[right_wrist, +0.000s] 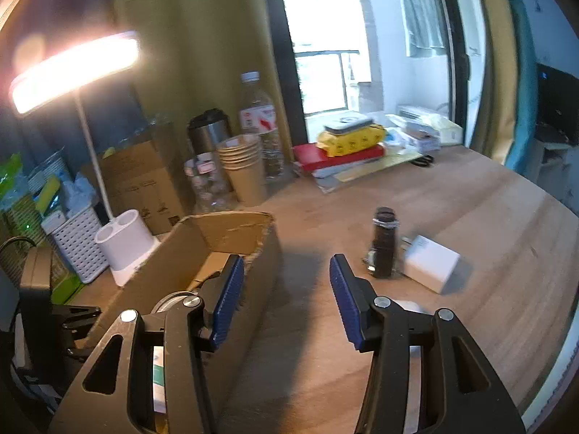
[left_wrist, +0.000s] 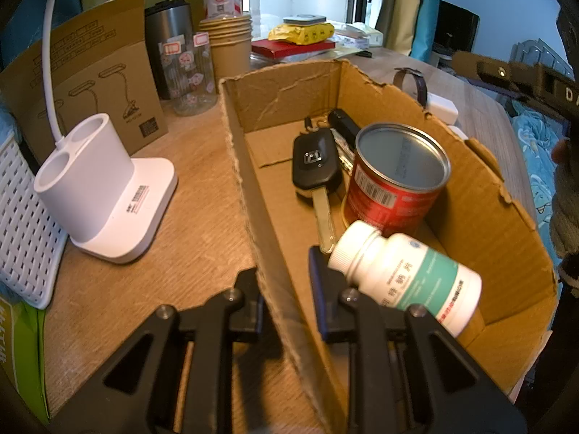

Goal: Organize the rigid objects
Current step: 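Move the right gripper to the white earbud case and grasp it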

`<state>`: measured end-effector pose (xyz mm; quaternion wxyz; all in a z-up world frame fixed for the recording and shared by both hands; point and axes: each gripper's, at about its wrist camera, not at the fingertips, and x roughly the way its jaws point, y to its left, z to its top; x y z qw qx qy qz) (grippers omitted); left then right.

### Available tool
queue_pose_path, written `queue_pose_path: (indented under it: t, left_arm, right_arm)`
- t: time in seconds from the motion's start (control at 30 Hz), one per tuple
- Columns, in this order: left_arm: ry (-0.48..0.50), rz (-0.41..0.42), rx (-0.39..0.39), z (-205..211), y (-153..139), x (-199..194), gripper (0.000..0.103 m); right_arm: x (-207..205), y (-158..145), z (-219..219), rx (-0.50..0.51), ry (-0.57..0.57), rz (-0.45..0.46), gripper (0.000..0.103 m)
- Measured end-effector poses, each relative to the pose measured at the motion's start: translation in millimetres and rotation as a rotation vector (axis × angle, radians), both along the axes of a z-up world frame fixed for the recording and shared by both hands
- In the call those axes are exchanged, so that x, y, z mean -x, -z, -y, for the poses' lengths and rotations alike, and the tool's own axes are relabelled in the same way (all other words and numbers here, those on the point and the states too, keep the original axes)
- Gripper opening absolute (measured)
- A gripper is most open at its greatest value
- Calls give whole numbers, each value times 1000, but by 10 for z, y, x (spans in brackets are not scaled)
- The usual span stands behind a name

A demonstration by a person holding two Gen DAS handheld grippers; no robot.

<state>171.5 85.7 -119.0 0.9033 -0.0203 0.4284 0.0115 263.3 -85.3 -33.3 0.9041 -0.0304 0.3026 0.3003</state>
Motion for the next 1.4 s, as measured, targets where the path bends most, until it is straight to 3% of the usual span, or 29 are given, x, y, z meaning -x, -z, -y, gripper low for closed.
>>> queue_pose_path:
  t: [0.27, 0.4, 0.6, 1.07, 1.4]
  left_arm:
    - [0, 0, 0, -1, -1, 1, 22]
    - [0, 0, 0, -3, -3, 2, 22]
    - [0, 0, 0, -2, -1, 1, 22]
    - [0, 0, 0, -2, 0, -1, 22]
    - [0, 0, 0, -5, -2, 0, 22]
  right_arm:
    - [-68, 66, 207, 34, 77, 2, 53]
    - [-112, 131, 229, 74, 113, 7, 62]
    - [-183, 246, 255, 134, 163, 8, 63]
    - [-403, 583, 365, 190, 226, -72, 63]
    - [-489, 648, 382, 190, 233, -136, 63]
